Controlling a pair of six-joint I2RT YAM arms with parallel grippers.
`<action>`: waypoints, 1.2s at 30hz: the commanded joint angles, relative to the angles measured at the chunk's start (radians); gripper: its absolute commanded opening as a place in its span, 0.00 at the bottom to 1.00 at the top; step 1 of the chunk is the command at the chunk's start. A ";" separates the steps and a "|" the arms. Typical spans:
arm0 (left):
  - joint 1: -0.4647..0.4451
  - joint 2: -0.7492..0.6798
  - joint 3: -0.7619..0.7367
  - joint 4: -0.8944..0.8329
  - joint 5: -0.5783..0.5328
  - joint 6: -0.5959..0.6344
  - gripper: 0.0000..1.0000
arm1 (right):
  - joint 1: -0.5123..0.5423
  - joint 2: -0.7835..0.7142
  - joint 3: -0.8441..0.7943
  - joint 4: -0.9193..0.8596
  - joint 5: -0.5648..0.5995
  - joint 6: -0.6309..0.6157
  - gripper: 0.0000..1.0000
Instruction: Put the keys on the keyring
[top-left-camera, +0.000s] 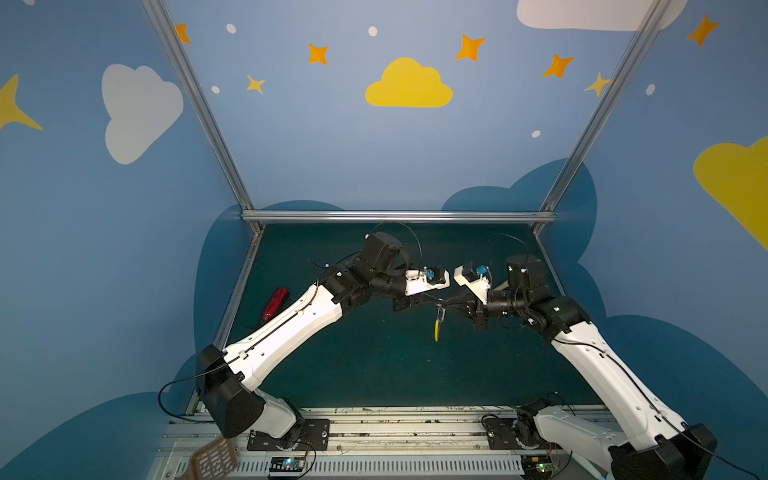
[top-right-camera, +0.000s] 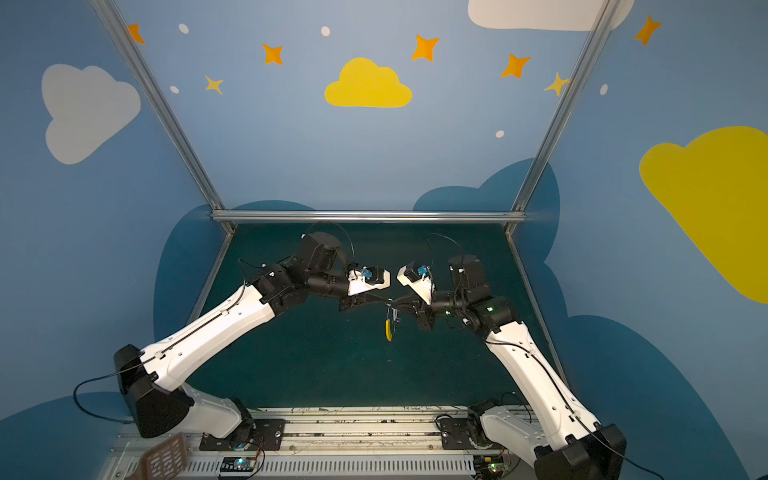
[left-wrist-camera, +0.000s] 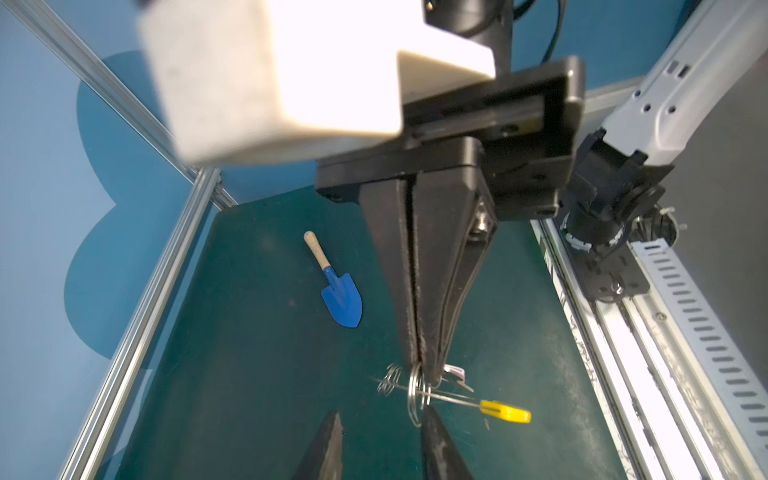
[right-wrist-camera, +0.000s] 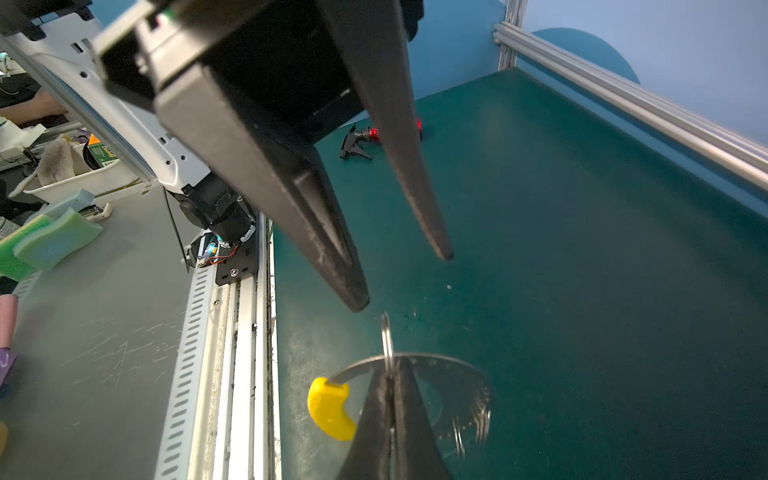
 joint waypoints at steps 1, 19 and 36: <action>-0.014 0.018 0.017 -0.091 -0.049 0.059 0.32 | 0.015 0.010 0.045 -0.086 0.026 -0.025 0.00; -0.052 0.036 0.028 -0.098 -0.067 0.067 0.28 | 0.073 0.035 0.085 -0.126 0.074 -0.011 0.00; -0.045 0.011 0.001 -0.078 0.018 0.051 0.03 | 0.075 -0.038 0.015 -0.043 0.152 0.021 0.20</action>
